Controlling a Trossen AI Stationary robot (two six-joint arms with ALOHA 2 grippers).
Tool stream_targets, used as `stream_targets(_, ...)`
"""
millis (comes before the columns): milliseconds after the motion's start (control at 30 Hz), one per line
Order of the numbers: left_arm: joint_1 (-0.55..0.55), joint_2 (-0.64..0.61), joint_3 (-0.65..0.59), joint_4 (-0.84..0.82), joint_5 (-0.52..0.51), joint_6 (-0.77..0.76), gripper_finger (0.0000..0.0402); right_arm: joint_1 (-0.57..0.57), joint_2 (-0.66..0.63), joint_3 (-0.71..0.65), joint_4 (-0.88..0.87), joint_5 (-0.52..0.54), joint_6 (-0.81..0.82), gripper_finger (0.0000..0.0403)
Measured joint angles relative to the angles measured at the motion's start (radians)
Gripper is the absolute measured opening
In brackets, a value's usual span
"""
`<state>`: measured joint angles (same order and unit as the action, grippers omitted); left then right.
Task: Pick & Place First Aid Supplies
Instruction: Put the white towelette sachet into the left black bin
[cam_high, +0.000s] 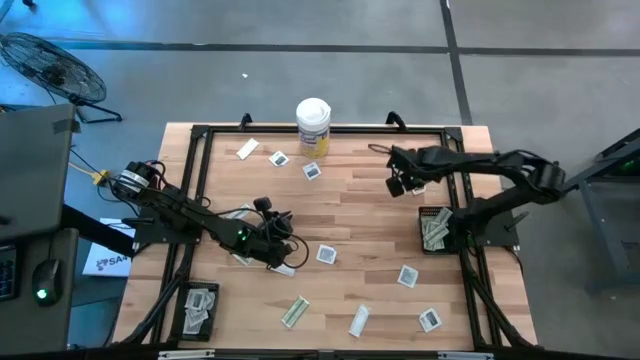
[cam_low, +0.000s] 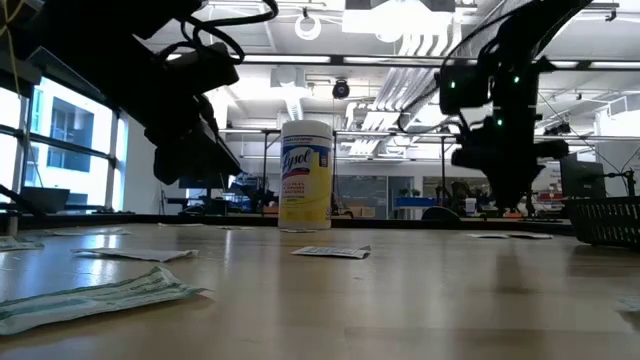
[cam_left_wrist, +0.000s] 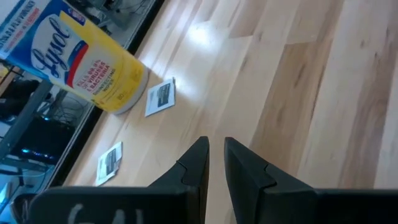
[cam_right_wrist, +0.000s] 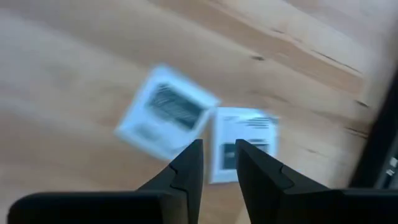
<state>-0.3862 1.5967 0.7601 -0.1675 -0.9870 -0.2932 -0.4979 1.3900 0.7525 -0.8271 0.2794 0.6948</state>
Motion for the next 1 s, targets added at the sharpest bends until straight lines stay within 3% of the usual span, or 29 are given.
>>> stream_targets(267,0.000,0.000,0.000,0.000,0.010,0.001,0.0046,-0.126,0.117,0.001,0.029,-0.043,-0.012,0.0084)
stream_targets(467,0.000,0.000,0.000,-0.001,0.011,0.001,0.0046,-0.149,0.197,0.005,0.038,-0.065,-0.037,0.0084)
stream_targets(1000,0.000,0.000,0.000,0.001,0.011,0.001,0.0046,0.028,0.199,0.002,0.170,-0.164,0.007,0.0084)
